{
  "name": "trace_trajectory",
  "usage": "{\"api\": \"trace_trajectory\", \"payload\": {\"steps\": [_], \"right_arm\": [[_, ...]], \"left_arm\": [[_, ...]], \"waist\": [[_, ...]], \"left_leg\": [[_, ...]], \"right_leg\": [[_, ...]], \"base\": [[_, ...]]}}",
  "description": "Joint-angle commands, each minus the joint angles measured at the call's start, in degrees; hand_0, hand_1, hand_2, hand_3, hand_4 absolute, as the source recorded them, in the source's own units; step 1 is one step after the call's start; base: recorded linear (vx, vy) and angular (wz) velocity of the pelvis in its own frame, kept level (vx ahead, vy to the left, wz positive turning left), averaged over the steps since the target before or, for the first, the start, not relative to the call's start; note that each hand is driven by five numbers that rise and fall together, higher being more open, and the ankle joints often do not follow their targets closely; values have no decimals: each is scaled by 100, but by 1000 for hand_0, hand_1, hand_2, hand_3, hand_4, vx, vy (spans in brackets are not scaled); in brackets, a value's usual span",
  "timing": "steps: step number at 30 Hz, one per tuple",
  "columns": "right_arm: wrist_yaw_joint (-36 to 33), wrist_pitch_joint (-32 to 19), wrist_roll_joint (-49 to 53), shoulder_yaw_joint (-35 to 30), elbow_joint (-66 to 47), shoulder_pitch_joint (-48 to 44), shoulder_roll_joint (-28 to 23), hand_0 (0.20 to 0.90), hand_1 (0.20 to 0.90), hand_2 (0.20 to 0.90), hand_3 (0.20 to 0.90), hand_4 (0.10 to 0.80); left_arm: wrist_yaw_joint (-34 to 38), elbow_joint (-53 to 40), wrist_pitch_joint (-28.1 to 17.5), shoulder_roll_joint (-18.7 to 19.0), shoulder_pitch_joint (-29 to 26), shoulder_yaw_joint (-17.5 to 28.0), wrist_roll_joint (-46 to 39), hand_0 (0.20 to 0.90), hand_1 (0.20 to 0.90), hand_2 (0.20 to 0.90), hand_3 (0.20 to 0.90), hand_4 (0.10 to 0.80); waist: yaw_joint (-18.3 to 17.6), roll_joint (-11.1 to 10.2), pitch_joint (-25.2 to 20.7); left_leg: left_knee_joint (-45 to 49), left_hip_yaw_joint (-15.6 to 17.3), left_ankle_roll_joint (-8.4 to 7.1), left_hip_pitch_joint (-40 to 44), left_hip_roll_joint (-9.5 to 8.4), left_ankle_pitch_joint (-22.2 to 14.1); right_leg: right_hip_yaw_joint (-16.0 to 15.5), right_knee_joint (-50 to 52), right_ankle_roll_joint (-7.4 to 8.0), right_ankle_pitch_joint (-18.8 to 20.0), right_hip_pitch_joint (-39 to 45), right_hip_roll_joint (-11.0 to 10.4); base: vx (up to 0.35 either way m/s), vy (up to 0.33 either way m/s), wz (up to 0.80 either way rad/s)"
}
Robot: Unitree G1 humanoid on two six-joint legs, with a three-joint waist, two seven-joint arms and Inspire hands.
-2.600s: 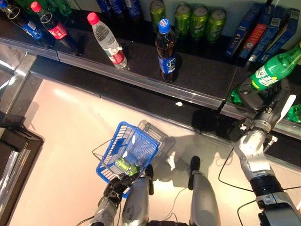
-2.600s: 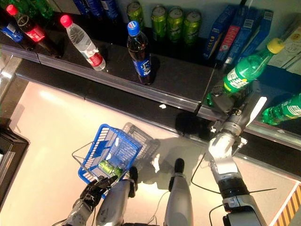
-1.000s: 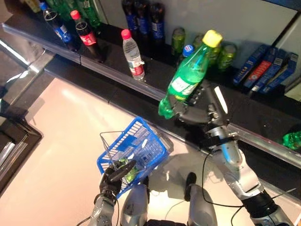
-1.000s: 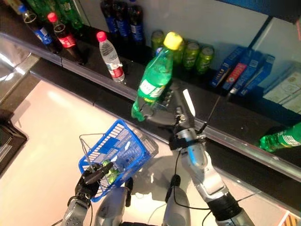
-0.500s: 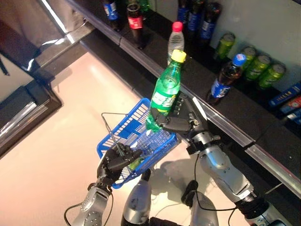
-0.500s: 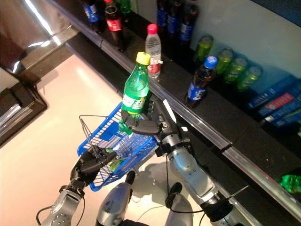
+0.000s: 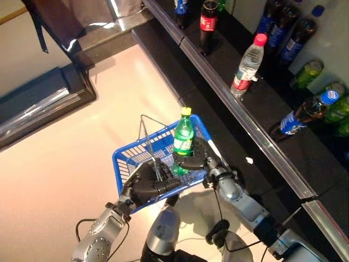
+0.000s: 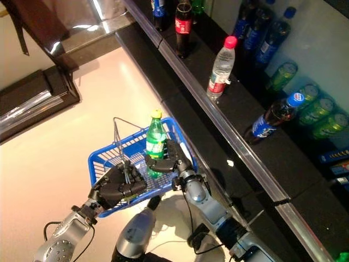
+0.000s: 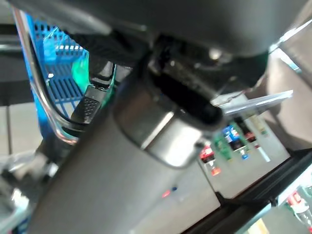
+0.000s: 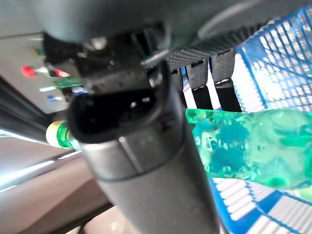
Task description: Pick up the drink and place into the basket.
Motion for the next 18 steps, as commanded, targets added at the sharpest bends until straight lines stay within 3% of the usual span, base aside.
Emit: {"api": "trace_trajectory", "payload": {"steps": [1,10,18], "right_arm": [[-267,-901,-234,207,-311,-684,781,300,300,300,200,100],[-222,-713,-244,201,685,-418,1035,300,300,300,200,100],[406,-467,674,189,2123,-263,1278,300,300,300,200,100]], "left_arm": [[-1346,-2018,-638,-91,-589,-120,-639,300,300,300,200,100],[-1745,-2181,-497,33,-491,86,-876,300,300,300,200,100],[-1796,-2272,-288,-26,-542,97,-816,300,300,300,200,100]], "waist": [[47,-239,-1107],[216,-203,-1082],[379,-172,-1024]], "left_leg": [[386,-136,236,-571,-420,298],[364,-232,205,-633,-462,286],[326,-275,206,-726,-485,301]], "right_leg": [[-61,-663,-217,131,733,377],[-163,-687,-187,112,734,359],[-253,-753,-162,121,756,350]], "base": [[16,-28,10],[5,-8,3],[0,-9,6]]}}
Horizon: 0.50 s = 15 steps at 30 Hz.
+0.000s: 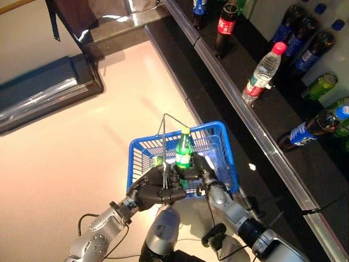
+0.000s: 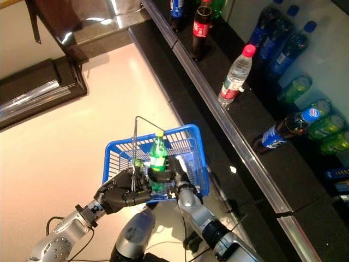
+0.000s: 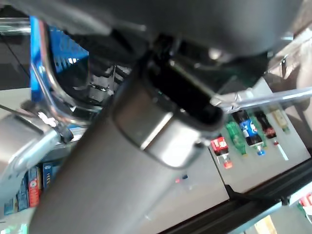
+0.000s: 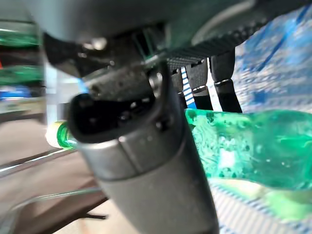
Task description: Pick up the drink and place into the basket.
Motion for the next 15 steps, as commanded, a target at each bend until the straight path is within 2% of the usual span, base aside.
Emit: {"api": "trace_trajectory", "payload": {"steps": [1,7,9,12,15], "right_arm": [[363,-533,531,136,57,-127,457,300,300,300,200,100],[801,-592,1427,-73,633,47,698,300,300,300,200,100],[1066,-462,2012,-186,881,57,794,300,300,300,200,100],[1273,-372,2165,-248,1036,60,841,300,300,300,200,100],[1742,3,3304,-371,1241,115,957,300,300,300,200,100]], "left_arm": [[-1201,-2169,-955,-372,-559,147,-840,300,300,300,200,100],[-1213,-2234,-933,-347,-550,154,-857,300,300,300,200,100],[-1152,-2274,-945,-338,-585,116,-840,300,300,300,200,100],[-1150,-2285,-943,-354,-593,109,-817,300,300,300,200,100],[-1161,-2283,-968,-362,-614,64,-767,300,300,300,200,100]], "waist": [[67,-17,-938],[92,-12,-845],[91,-3,-813],[94,10,-793],[100,28,-752]], "left_leg": [[341,-108,204,-613,-397,303],[244,-121,210,-621,-389,329],[209,-120,211,-622,-382,345],[189,-122,216,-614,-380,354],[158,-123,216,-612,-365,375]], "right_leg": [[-78,-769,-194,205,772,447],[-52,-843,-159,248,757,460],[-47,-862,-147,268,741,464],[-46,-869,-149,274,739,471],[-38,-871,-150,288,722,478]], "base": [[0,0,0],[-6,-2,0],[-41,-7,-1],[0,0,0],[0,0,0]]}}
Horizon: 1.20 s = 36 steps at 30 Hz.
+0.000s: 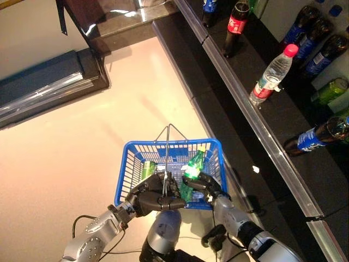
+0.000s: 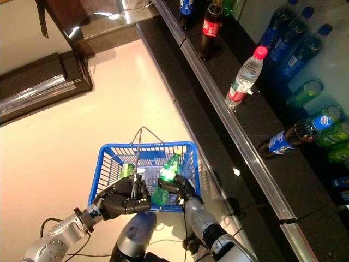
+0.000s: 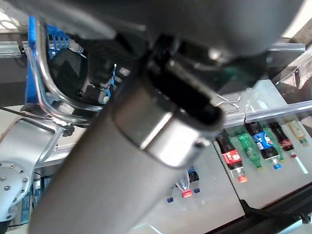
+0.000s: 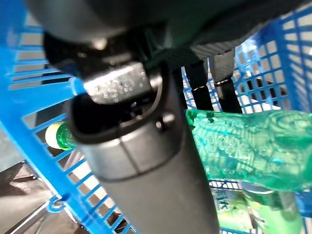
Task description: Pick up the drink and place into the basket.
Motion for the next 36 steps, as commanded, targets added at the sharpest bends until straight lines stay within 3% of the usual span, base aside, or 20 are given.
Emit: {"api": "trace_trajectory", "payload": {"steps": [1,7,16,18,19,20,29,36], "right_arm": [[998,194,1560,-17,113,101,738,300,300,300,200,100],[1484,909,2748,-461,661,-81,860,300,300,300,200,100],[1136,1160,3401,-925,1123,-353,924,300,300,300,200,100],[1039,1233,3503,-1026,1261,-427,925,427,427,427,348,248],[1003,1250,3514,-1060,1314,-449,923,702,702,702,669,569],[969,1239,3499,-1089,1374,-491,933,900,900,900,900,800],[750,1172,3322,-1088,1629,-528,957,900,900,900,900,800],[978,1019,3060,-1005,1703,-380,979,900,900,900,900,800]], "left_arm": [[-1173,-2274,-1072,-634,-698,218,-858,300,300,300,200,100],[-1209,-2307,-942,-579,-676,246,-882,300,300,300,200,100],[-1165,-2333,-716,-510,-669,273,-908,300,300,300,200,100],[-1141,-2359,-643,-486,-669,261,-919,300,300,300,200,100],[-1127,-2373,-614,-478,-668,261,-916,300,300,300,200,100],[-1089,-2391,-583,-470,-682,253,-915,300,300,300,200,100],[-870,-2430,-346,-447,-731,220,-888,300,300,300,200,100],[-723,-2360,-219,-439,-698,209,-712,300,300,300,200,100]], "waist": [[-7,39,-746],[69,63,-717],[144,18,-774],[165,-12,-791],[175,-28,-796],[187,-44,-796],[238,-161,-874],[253,-247,-992]], "left_leg": [[224,-115,206,-601,-352,372],[201,-126,210,-577,-332,394],[144,-141,233,-487,-323,402],[139,-139,242,-461,-317,394],[139,-134,245,-450,-311,390],[138,-135,252,-440,-308,388],[103,-127,261,-328,-262,371],[72,-148,277,-253,-236,396]], "right_leg": [[-41,-791,-189,276,736,476],[-84,-766,-188,302,750,480],[-97,-809,-166,362,817,487],[-99,-828,-156,381,847,486],[-96,-837,-149,391,858,490],[-94,-849,-146,402,873,493],[-50,-931,-106,456,988,520],[-82,-976,-56,528,1063,529]], "base": [[0,0,0],[16,-3,1],[58,-1,7],[73,-10,0],[69,-9,-1],[76,-11,1],[69,-12,2],[81,-19,5]]}}
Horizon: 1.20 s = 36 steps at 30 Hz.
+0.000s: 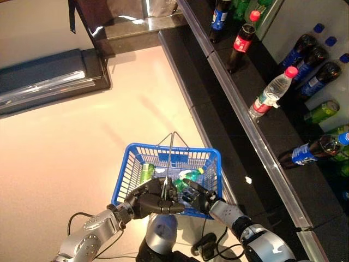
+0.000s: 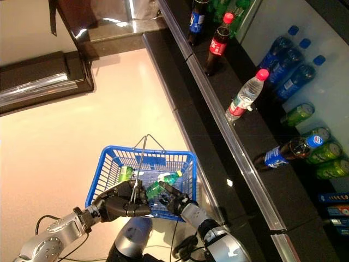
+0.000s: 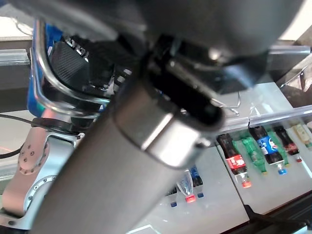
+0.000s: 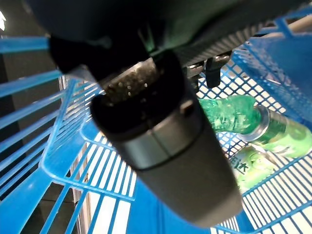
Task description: Pick up the drink and place into the basket.
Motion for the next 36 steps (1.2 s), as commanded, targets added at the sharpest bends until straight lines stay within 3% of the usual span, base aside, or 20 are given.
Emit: {"api": "trace_trajectory", "payload": {"steps": [1,10,17,22,31,36], "right_arm": [[260,-97,-8,203,-82,243,368,900,900,900,900,800],[549,-596,51,401,-977,813,319,900,900,900,900,800],[323,-1146,-376,1065,-3755,2083,-14,900,900,900,900,800],[558,-1077,-815,1259,-5757,2934,-694,900,900,900,900,800],[1203,-905,-1196,1018,-7112,3487,-1416,900,900,900,900,800],[1231,-968,-1714,656,-7369,3813,-1693,900,900,900,900,800]], "left_arm": [[-948,-2283,-835,-673,-571,183,-916,300,300,300,200,100],[-923,-2119,-774,-661,-301,359,-608,300,300,300,200,100],[-858,-1771,-1166,-708,188,687,-111,300,300,300,200,100],[-424,-1215,-1755,-807,578,720,327,300,300,300,200,100],[554,-192,-2447,-798,1111,660,1122,300,300,300,200,100],[1346,464,-2519,-916,1377,785,1173,300,300,300,200,100]], "waist": [[52,68,-830],[-44,-80,-947],[-332,-204,-1027],[-689,-321,-1077],[-1115,-510,-1412],[-1360,-540,-1601]], "left_leg": [[157,68,268,-474,-236,380],[101,164,272,-304,-123,347],[-88,314,262,-156,-14,344],[-247,507,257,-31,84,350],[-591,794,260,350,187,335],[-769,1030,282,561,223,293]], "right_leg": [[79,-621,-95,497,572,393],[147,-677,-12,550,677,449],[235,-760,76,557,671,482],[384,-834,134,565,632,536],[666,-1105,192,590,741,616],[905,-1359,260,684,789,602]], "base": [[80,-20,12],[55,-29,1],[-13,-20,-6],[-54,-26,-13],[-3,-8,-18],[-11,49,-20]]}}
